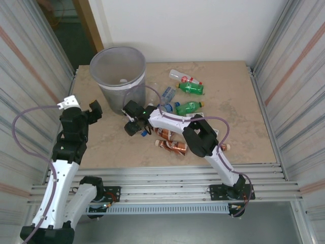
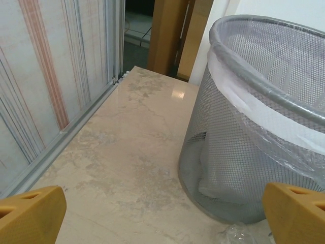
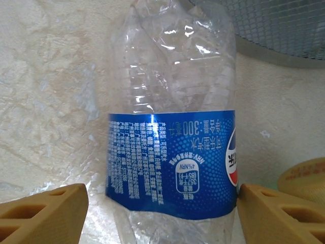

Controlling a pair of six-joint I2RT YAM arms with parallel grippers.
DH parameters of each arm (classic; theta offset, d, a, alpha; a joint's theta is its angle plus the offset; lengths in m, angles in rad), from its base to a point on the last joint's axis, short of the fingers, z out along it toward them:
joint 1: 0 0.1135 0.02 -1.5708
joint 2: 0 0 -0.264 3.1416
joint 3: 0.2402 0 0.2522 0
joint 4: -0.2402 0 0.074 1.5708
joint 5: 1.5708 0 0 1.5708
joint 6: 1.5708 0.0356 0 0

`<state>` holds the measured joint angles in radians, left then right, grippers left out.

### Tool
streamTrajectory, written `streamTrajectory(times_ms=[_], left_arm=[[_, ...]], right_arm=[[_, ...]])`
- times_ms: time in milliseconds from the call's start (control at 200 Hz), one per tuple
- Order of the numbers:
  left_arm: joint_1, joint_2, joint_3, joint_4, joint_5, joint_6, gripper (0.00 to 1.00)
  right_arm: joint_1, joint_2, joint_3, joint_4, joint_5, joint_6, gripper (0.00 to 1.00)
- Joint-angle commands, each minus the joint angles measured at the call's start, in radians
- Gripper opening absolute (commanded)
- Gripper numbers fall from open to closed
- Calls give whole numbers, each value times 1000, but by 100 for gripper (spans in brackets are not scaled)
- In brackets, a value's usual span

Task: Put the plastic bottles in the bin

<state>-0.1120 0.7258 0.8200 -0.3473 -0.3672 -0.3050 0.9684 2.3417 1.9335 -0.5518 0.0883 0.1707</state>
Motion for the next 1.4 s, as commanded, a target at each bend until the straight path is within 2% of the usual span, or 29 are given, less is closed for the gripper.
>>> streamTrajectory(times_ms=[0, 366, 541, 907, 1152, 1398], left_arm=[[14, -12, -20, -16, -9, -19, 99], [35, 1, -33, -13, 7, -29, 99], [41, 7, -34, -9, 18, -35, 99], [43, 7, -32, -10, 23, -36, 99], [44, 7, -30, -10, 22, -36, 99], [47, 7, -22, -16, 25, -36, 99]], right_arm=[[-2, 42, 44, -31, -6, -27, 76], [13, 109, 99, -59, -27, -62, 77], [15, 120, 99, -69, -29, -68, 75], [15, 114, 99, -73, -17, -79, 59], [15, 61, 98, -68, -1, -94, 52], [16, -82, 30, 1, -18, -93, 51]])
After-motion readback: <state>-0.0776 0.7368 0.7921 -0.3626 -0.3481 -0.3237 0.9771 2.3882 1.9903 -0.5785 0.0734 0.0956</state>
